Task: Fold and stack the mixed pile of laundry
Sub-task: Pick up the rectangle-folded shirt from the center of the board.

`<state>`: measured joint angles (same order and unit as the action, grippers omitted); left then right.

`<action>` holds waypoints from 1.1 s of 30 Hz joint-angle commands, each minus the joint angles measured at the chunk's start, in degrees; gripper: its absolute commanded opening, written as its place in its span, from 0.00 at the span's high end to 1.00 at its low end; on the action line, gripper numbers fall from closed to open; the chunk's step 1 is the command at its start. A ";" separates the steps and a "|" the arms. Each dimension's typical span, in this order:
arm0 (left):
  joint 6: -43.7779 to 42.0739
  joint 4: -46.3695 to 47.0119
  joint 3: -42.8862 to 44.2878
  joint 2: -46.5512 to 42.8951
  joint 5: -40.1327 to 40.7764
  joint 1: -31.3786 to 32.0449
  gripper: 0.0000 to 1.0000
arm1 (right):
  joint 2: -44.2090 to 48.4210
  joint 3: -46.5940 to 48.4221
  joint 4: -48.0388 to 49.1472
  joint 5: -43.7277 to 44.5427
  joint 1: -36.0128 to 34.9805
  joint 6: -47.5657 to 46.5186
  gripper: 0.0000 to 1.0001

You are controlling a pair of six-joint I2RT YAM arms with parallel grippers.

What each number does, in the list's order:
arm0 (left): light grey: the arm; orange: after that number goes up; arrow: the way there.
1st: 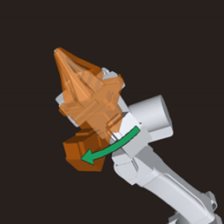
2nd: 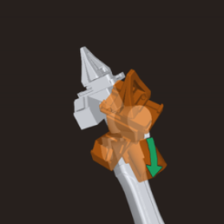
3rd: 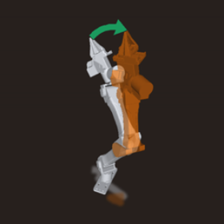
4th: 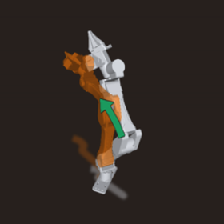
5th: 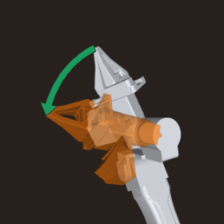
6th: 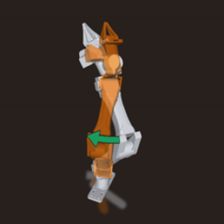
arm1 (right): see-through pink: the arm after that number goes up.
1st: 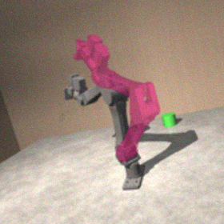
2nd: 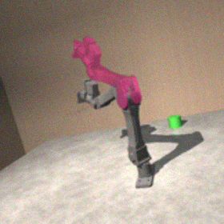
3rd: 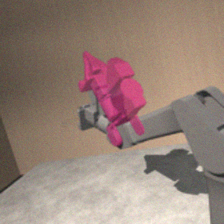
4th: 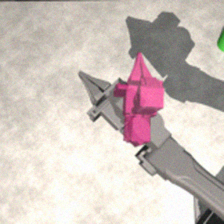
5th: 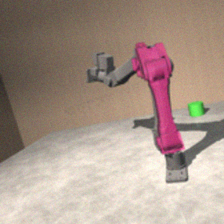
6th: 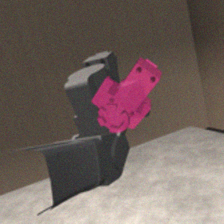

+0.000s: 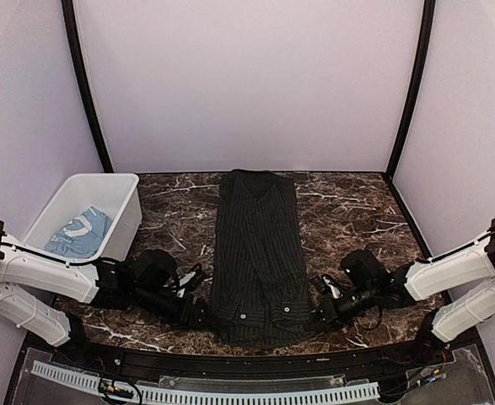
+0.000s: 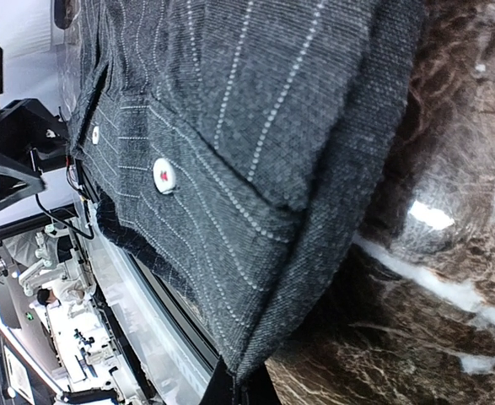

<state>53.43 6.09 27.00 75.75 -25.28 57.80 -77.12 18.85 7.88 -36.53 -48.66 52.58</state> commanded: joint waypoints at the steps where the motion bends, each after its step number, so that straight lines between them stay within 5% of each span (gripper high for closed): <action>1: 0.01 -2.09 -0.46 -3.28 4.27 0.02 0.37 | 0.93 0.73 -0.46 0.37 -0.52 -0.63 1.00; 10: 1.15 1.66 2.80 8.42 1.97 -0.06 0.51 | 0.84 0.77 0.46 -0.31 -0.49 -0.55 1.00; 19: 0.68 5.09 0.85 6.14 -2.60 0.14 0.99 | 3.22 -0.18 2.23 -1.35 -1.45 -0.36 1.00; 25: -1.61 0.86 1.88 -1.16 0.75 -0.24 1.00 | 9.83 1.65 -2.58 2.85 -1.70 -1.87 1.00; 33: -2.56 4.39 4.25 1.75 -0.16 -2.52 1.00 | 9.98 5.22 -5.49 5.35 -1.53 -4.77 1.00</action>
<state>52.53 8.99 29.41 76.60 -25.45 56.73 -66.89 21.71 3.92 -33.50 -49.89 50.28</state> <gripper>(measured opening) 0.006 0.004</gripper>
